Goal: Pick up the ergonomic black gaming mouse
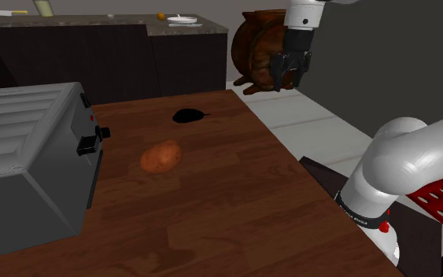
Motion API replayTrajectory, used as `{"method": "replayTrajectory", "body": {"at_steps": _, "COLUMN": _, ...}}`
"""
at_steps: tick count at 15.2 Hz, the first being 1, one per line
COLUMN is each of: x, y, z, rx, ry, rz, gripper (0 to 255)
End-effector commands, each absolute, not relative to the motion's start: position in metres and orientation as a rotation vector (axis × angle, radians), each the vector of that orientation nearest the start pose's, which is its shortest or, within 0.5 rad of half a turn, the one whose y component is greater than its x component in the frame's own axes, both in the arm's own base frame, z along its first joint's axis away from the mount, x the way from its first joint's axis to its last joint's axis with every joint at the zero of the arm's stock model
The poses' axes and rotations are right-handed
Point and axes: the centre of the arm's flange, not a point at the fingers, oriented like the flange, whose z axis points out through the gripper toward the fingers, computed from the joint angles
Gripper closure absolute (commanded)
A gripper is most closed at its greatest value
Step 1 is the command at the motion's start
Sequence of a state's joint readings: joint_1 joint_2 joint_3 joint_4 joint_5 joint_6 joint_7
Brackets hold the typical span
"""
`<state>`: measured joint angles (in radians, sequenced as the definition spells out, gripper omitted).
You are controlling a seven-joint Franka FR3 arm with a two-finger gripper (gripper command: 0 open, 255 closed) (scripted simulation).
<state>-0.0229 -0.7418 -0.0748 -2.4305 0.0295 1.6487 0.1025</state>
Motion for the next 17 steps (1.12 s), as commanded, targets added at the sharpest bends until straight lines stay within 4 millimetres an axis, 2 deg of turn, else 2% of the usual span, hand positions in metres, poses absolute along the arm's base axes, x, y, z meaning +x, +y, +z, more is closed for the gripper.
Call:
{"method": "replayTrajectory", "body": {"at_steps": 1, "x": 0.321, "y": -0.033, "z": 0.547, "rx": -3.049, "ry": 0.279, "rz": 0.065, "gripper": 0}}
{"method": "replayTrajectory", "body": {"at_steps": 9, "x": 0.419, "y": -0.014, "z": 0.514, "rx": -3.051, "ry": -0.215, "rz": 0.044, "gripper": 0}}
{"method": "replayTrajectory", "body": {"at_steps": 17, "x": 0.506, "y": 0.036, "z": 0.484, "rx": -2.975, "ry": -0.704, "rz": 0.023, "gripper": 0}}
